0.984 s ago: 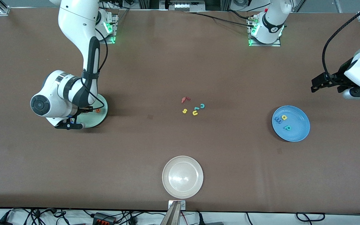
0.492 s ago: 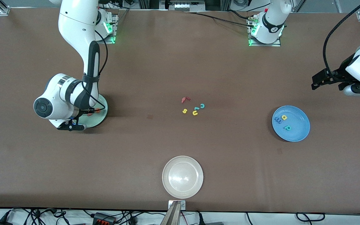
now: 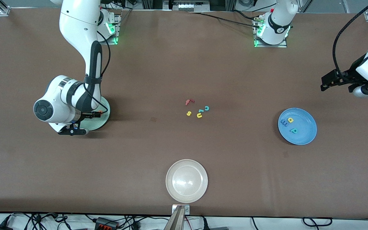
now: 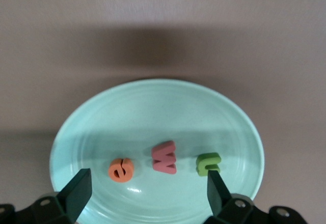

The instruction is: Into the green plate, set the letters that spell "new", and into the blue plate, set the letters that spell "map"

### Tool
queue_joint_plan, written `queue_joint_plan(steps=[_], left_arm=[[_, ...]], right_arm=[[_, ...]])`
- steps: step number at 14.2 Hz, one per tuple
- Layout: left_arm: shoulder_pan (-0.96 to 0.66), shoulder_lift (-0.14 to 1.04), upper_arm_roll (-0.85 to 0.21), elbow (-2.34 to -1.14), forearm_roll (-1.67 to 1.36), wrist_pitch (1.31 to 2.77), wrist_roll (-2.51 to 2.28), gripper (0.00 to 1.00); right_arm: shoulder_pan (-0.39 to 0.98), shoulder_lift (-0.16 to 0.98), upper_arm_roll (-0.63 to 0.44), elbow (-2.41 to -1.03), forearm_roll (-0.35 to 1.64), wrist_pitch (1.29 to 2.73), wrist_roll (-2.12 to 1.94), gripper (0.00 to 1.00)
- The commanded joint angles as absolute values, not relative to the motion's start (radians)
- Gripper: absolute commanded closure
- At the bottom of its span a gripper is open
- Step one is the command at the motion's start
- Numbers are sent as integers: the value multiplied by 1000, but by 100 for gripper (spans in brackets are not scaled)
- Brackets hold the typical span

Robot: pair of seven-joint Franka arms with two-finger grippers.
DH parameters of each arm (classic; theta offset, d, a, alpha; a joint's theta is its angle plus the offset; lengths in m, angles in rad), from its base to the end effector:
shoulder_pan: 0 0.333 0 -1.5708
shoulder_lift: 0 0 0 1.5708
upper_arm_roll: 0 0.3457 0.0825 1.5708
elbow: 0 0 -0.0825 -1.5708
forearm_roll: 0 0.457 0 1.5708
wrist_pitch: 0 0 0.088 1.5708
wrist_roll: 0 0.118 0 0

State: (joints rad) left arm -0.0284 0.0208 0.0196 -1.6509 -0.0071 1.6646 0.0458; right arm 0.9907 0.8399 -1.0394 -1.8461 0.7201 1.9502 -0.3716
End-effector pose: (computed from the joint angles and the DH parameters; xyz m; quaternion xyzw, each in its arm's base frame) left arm 0.6398 -0.0065 0.5943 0.9996 -0.0270 -0.0035 0.0034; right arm 0.6696 0.0468 0.1961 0.9929 0.0044 -0.1163 0.0235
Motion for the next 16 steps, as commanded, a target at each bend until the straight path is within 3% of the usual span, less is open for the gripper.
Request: queue_joint_plan(steps=[1, 3, 6, 12, 16], left_arm=[[-25, 26, 23, -1626, -25, 1641, 86, 0], [-26, 26, 15, -1626, -25, 1638, 78, 0], [-25, 26, 18, -1626, -25, 1631, 78, 0], [-25, 26, 22, -1626, -26, 1620, 77, 0], [-25, 26, 23, -1624, -25, 1620, 77, 0]], right_arm=[[979, 816, -1049, -1790, 733, 1944, -390, 0], [930, 795, -1026, -1726, 729, 1915, -371, 0], [771, 694, -850, -1639, 608, 1865, -277, 0], [508, 439, -410, -1628, 228, 1861, 43, 0], [219, 309, -71, -1614, 34, 1821, 166, 0]])
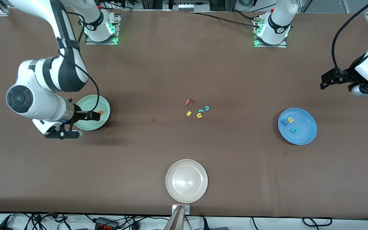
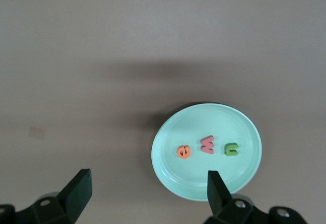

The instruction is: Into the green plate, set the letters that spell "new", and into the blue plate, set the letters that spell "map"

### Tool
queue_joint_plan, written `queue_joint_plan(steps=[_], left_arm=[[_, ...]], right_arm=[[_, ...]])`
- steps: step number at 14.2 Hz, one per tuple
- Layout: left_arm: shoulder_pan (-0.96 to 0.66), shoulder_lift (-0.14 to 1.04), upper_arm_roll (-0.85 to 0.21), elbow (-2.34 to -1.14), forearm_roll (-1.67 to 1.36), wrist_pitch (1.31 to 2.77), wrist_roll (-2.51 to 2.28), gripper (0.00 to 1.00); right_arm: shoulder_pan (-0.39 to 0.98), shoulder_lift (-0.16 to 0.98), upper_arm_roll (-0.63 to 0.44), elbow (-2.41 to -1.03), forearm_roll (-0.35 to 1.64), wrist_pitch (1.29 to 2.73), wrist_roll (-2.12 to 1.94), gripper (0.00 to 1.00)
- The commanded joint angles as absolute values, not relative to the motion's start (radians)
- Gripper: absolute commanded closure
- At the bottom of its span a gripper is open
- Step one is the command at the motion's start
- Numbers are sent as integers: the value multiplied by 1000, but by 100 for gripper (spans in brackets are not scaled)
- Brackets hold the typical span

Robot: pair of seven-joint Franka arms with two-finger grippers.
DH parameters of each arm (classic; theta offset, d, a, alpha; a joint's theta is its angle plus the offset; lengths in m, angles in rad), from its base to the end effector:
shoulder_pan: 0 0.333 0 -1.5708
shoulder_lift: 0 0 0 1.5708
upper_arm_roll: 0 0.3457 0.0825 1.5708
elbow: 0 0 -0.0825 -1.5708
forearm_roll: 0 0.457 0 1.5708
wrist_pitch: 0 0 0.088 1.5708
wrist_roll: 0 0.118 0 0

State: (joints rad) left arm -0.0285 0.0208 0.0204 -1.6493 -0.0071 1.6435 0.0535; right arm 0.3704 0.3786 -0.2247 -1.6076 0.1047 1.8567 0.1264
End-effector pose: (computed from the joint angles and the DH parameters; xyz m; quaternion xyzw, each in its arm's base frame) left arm 0.6374 -0.0061 0.5934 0.9994 -0.0305 -0.0132 0.0036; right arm 0.7159 0.1307 0.3922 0.9982 -0.0029 -0.0601 0.0005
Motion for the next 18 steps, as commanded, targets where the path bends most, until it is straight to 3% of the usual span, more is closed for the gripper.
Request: queue_joint_plan(steps=[1, 5, 9, 13, 15, 18], left_arm=[[-25, 26, 21, -1624, -26, 1620, 77, 0], [-25, 26, 21, -1624, -26, 1620, 77, 0], [-25, 26, 20, -1624, -25, 1618, 77, 0], [-25, 26, 20, -1624, -26, 1617, 77, 0], [-25, 26, 20, -1624, -26, 1617, 77, 0], [-25, 26, 20, -1624, -25, 1615, 77, 0]], right_arm=[[168, 275, -36, -1612, 11, 1813, 167, 0], [80, 206, -67, -1560, 20, 1804, 146, 0], [2, 169, -89, -1444, 8, 1635, 46, 0], [-47, 130, -68, -1450, 12, 1654, 41, 0], [-138, 121, 21, -1451, 12, 1652, 38, 0], [-89, 103, -6, -1465, 5, 1637, 44, 0]])
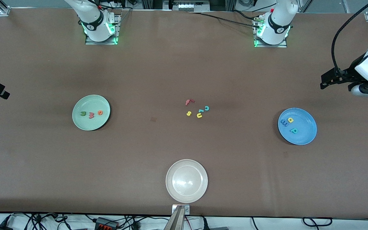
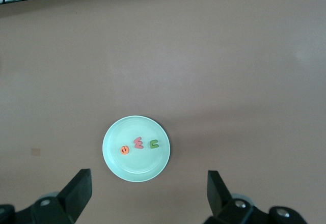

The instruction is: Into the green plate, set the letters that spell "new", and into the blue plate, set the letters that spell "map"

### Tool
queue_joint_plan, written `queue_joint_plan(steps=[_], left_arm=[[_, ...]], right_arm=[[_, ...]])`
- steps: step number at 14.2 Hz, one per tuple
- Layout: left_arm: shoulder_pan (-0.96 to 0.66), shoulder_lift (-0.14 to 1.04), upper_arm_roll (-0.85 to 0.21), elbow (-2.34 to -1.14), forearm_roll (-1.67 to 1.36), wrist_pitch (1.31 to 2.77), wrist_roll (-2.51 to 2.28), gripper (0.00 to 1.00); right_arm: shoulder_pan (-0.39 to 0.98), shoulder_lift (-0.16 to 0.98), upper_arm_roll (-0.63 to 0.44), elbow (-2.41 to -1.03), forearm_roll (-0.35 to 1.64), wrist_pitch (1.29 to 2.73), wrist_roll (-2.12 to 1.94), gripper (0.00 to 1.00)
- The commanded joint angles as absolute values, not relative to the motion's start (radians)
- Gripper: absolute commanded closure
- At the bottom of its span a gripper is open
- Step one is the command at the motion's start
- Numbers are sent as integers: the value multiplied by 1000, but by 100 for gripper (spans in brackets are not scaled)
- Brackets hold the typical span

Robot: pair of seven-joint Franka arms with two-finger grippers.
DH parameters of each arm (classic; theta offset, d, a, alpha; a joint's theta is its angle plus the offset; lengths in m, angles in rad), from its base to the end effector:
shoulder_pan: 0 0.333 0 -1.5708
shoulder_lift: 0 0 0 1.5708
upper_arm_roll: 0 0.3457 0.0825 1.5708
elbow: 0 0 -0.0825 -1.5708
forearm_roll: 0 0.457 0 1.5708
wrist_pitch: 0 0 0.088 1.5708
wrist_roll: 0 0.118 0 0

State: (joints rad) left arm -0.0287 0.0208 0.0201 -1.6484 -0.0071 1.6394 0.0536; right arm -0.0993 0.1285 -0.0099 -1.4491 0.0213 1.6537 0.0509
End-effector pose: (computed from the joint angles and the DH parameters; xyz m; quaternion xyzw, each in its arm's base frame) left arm 0.6370 -0.0064 0.5935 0.9994 -0.0308 -0.0148 0.0037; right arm 0.6766 -0.0714 0.6337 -0.9960 0.0803 -0.0383 0.0089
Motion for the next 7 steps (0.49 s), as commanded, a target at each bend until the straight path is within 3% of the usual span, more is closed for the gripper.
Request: queue_joint_plan(steps=[1, 7], left_arm=[[-25, 25, 18, -1624, -26, 1617, 77, 0], [-25, 26, 18, -1624, -26, 1617, 77, 0]], right_arm=[[-56, 103, -52, -1468, 5, 1637, 41, 0], [-43, 69, -71, -1537, -8, 1617, 3, 0]])
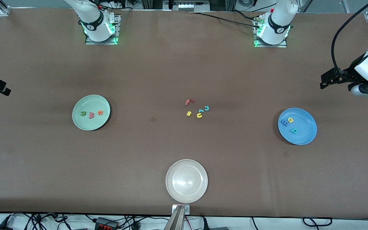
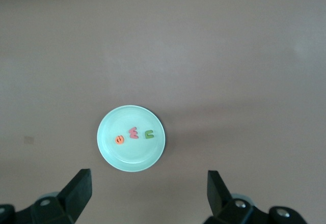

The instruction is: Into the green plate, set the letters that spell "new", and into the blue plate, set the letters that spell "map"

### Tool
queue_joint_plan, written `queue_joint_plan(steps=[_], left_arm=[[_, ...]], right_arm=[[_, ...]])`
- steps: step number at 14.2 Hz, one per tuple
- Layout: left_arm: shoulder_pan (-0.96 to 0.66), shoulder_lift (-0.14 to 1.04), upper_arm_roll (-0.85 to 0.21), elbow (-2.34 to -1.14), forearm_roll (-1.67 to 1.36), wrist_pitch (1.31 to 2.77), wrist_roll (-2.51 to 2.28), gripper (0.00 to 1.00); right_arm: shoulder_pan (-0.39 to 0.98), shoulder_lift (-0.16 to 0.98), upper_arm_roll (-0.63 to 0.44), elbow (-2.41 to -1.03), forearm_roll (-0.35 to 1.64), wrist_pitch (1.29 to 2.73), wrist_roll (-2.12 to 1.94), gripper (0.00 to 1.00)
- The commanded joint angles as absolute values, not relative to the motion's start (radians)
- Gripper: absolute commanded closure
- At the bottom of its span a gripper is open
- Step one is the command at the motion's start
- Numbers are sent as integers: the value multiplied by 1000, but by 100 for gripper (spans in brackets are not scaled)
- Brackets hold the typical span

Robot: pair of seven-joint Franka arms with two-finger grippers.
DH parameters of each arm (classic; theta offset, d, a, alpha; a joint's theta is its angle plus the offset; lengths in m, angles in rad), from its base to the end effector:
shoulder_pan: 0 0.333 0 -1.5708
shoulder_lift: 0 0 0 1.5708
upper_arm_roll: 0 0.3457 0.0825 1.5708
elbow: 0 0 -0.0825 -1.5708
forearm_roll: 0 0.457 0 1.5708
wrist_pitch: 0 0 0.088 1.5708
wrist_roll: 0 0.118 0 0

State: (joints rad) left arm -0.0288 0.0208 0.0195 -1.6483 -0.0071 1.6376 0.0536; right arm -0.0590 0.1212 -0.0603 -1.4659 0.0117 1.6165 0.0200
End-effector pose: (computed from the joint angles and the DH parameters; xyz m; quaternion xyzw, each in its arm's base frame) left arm 0.6368 -0.0068 0.5935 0.9994 -0.0311 -0.0157 0.0037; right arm 0.6690 -0.0764 0.6260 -0.9975 0.0695 -0.0149 0.0015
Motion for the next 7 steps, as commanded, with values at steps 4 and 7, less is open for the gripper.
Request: queue_joint_plan(steps=[4, 7], left_arm=[[-25, 25, 20, -1624, -25, 1617, 77, 0], [-26, 26, 17, -1624, -25, 1615, 75, 0]], right_arm=[[-41, -41, -61, -1687, -8, 1672, 3, 0], [-41, -81, -61, -1744, -9, 1697, 2, 0]])
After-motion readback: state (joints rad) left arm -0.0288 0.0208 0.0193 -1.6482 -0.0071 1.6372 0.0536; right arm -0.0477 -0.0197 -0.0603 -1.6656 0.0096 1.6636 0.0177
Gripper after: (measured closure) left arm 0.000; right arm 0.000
